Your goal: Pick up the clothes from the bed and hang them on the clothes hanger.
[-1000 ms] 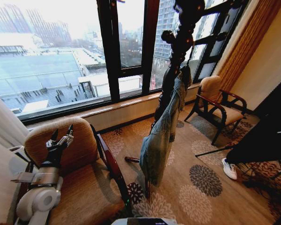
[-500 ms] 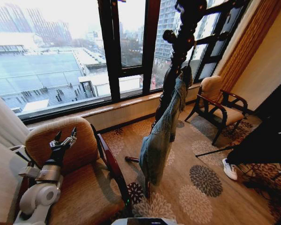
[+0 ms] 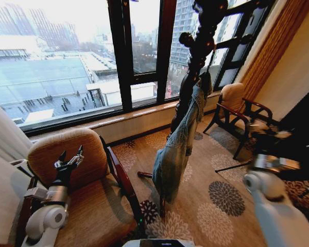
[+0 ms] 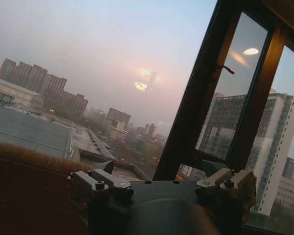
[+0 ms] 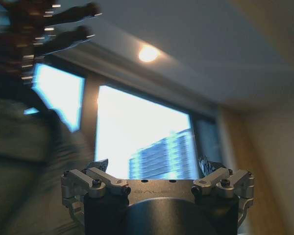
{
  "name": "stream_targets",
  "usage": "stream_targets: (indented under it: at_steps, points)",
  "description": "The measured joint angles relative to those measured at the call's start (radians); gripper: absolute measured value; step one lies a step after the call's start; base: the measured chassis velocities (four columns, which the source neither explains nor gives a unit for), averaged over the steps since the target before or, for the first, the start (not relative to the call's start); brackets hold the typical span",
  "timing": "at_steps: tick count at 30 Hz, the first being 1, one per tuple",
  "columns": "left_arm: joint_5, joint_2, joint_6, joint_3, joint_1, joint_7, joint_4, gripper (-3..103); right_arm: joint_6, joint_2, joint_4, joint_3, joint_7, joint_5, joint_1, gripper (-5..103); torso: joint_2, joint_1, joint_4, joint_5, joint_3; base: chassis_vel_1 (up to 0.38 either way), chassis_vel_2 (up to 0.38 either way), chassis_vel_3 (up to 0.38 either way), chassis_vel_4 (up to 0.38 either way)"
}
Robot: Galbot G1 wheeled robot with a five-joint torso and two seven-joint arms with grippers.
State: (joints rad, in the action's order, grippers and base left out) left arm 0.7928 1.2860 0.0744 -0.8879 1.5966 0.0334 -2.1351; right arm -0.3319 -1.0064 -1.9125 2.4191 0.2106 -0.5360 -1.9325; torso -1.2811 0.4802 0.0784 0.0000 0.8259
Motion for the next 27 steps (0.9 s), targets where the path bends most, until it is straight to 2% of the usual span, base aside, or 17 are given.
stream_targets:
  at_steps: [2,4,7,9,12,17,27]
  points:
    - [-0.013,0.029,0.012,0.002,0.02,0.004,-0.013,100,-0.026,-0.007,0.026,0.053,-0.054,-0.028,-0.027,100,0.0,0.0,-0.0009,-0.0006,0.0,0.0,0.0,0.0,0.0]
    - [-0.017,0.034,0.014,0.004,0.024,0.007,-0.019,100,-0.029,-0.011,0.031,0.064,-0.061,-0.037,-0.033,100,0.0,0.0,-0.0009,-0.0003,0.0,0.0,0.0,0.0,0.0]
    - [-0.043,0.053,0.024,0.008,0.023,0.015,-0.047,100,-0.031,-0.045,0.059,0.147,-0.072,-0.101,-0.068,100,0.0,0.0,0.0,0.0,0.0,0.0,0.0,0.0,0.0]
    - [-0.045,0.058,0.024,0.009,0.023,0.015,-0.051,100,-0.031,-0.052,0.065,0.157,-0.073,-0.105,-0.071,100,0.0,0.0,-0.0001,0.0,0.0,0.0,0.0,0.0,0.0]
    - [-0.06,0.091,0.022,0.021,0.038,0.014,-0.077,100,-0.038,-0.1,0.103,0.2,-0.102,-0.094,-0.089,100,0.0,0.0,-0.0003,0.0,0.0,0.0,0.0,0.0,0.0]
    - [-0.115,0.12,0.017,0.025,0.048,0.009,-0.08,100,-0.028,-0.126,0.107,0.226,-0.1,-0.086,-0.116,100,0.0,0.0,-0.0004,0.0,0.0,0.0,0.0,0.0,0.0]
    - [-0.163,0.174,0.019,0.018,0.056,0.0,-0.096,100,-0.011,-0.121,0.05,0.23,-0.09,-0.079,-0.076,100,0.0,0.0,-0.0002,0.0,0.0,0.0,0.0,0.0,0.0]
